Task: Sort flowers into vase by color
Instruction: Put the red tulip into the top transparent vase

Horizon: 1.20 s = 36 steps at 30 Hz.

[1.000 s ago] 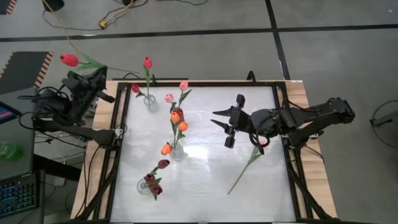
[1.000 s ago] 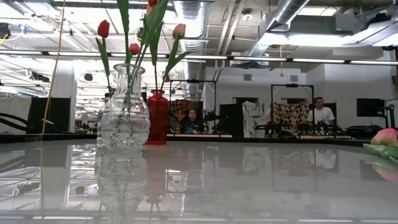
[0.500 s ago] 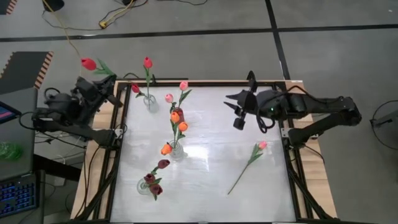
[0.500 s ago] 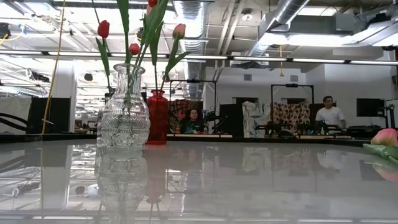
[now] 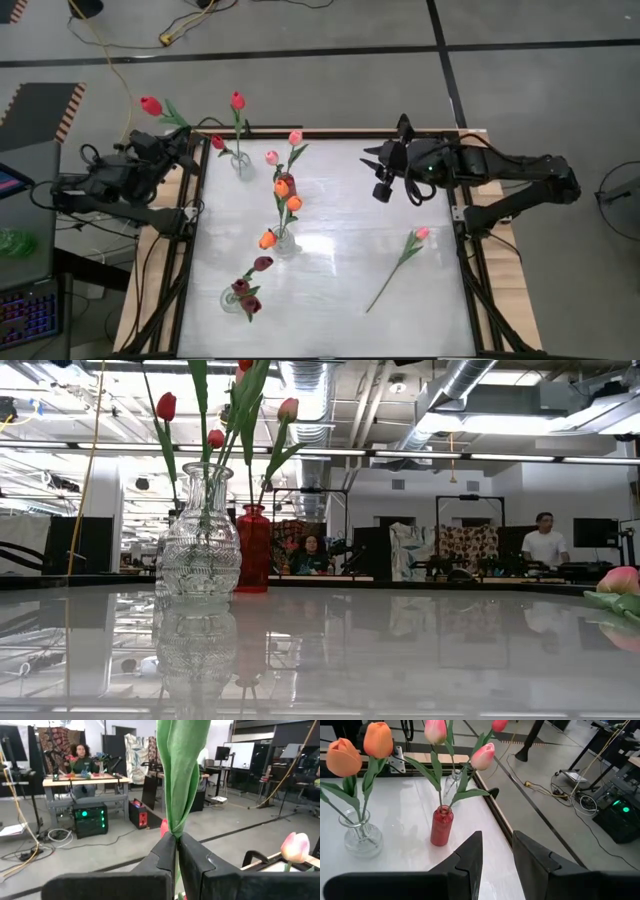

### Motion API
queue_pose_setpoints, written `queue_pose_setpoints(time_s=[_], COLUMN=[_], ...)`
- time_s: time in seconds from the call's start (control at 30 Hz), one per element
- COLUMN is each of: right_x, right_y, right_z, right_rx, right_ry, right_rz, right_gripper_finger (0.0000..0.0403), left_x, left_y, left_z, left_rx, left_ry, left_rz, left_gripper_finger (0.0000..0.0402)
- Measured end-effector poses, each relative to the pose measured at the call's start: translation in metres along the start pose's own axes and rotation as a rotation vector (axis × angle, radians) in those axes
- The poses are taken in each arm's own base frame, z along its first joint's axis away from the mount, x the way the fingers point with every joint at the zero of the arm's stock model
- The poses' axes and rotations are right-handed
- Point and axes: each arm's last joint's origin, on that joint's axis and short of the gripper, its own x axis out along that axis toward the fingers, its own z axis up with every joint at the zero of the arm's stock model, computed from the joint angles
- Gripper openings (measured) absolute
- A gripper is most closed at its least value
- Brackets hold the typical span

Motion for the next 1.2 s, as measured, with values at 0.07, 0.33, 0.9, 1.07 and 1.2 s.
queue_pose_setpoints(time_s=[0.07,0.33,0.9,1.07,1.2], right_x=[0.0,0.0,0.0,0.0,0.0], right_y=[0.0,0.001,0.001,0.001,0.001], right_z=[0.0,0.0,0.0,0.0,0.0], right_rx=[-0.004,-0.01,-0.037,-0.037,-0.037], right_ry=[-0.003,-0.003,-0.003,-0.003,-0.003], right_rz=[0.014,0.018,0.018,0.018,0.018], right_gripper_finger=[0.0132,0.0132,0.0132,0.0132,0.0132], left_x=[0.001,0.006,0.033,0.041,0.048], left_y=[0.0,0.002,-0.01,-0.011,-0.012], left_z=[-0.004,-0.017,-0.028,-0.028,-0.029], left_rx=[0.004,-0.047,-0.006,-0.021,-0.018], left_ry=[0.011,0.078,0.179,0.19,0.201], left_rz=[0.016,0.014,0.057,0.054,0.078], left_gripper_finger=[0.0,0.0,0.0,0.0,0.0])
